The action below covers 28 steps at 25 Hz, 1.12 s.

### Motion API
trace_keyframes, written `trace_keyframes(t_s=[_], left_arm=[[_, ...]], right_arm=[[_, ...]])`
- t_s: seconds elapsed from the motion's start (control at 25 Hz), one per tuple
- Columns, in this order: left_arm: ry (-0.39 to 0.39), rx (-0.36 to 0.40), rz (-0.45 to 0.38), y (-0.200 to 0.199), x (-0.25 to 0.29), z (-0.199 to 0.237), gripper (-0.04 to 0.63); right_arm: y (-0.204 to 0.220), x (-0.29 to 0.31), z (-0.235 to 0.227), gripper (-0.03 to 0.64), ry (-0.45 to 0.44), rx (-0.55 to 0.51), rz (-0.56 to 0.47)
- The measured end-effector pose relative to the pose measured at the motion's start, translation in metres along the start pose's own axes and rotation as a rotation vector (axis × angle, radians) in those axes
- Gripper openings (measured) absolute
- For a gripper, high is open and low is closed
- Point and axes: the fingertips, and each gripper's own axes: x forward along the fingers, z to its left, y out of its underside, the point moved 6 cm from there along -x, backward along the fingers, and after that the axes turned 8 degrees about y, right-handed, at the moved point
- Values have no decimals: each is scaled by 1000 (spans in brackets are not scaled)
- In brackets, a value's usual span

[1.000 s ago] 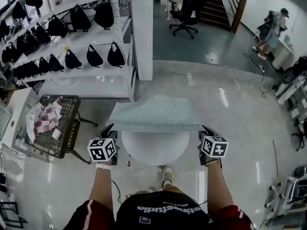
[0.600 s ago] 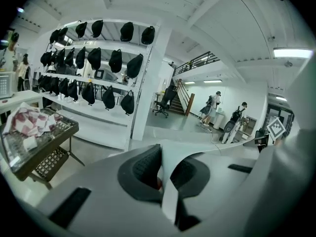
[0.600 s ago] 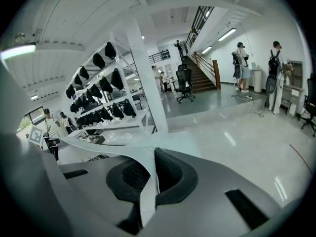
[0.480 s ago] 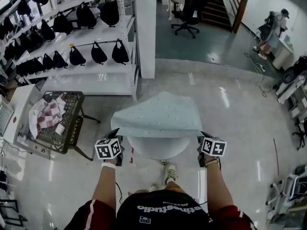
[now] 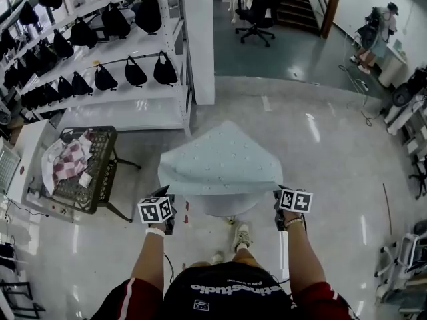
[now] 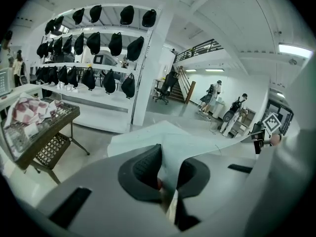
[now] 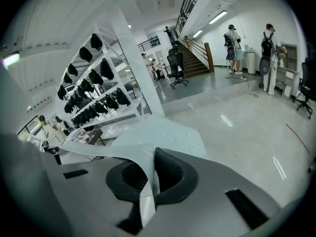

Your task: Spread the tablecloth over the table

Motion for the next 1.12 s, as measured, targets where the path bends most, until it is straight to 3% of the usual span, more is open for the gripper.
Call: trace_keyframes(t_s=[0.28,0.64,0.96,1.12], left_arm=[[10,5,57,21,2,1,21],[31,-45,55,33,-8,11,23],[37,-77,39,40,-9,8,24],[16,-58,47,42,-14,4,26]], right_arm=[[22,3,-6,35,27,-31,37],[45,-24,3,91,132,-278,54],[60,-50,-9,92,87,-236,80],[63,-53,-7,46,74,-235,72]])
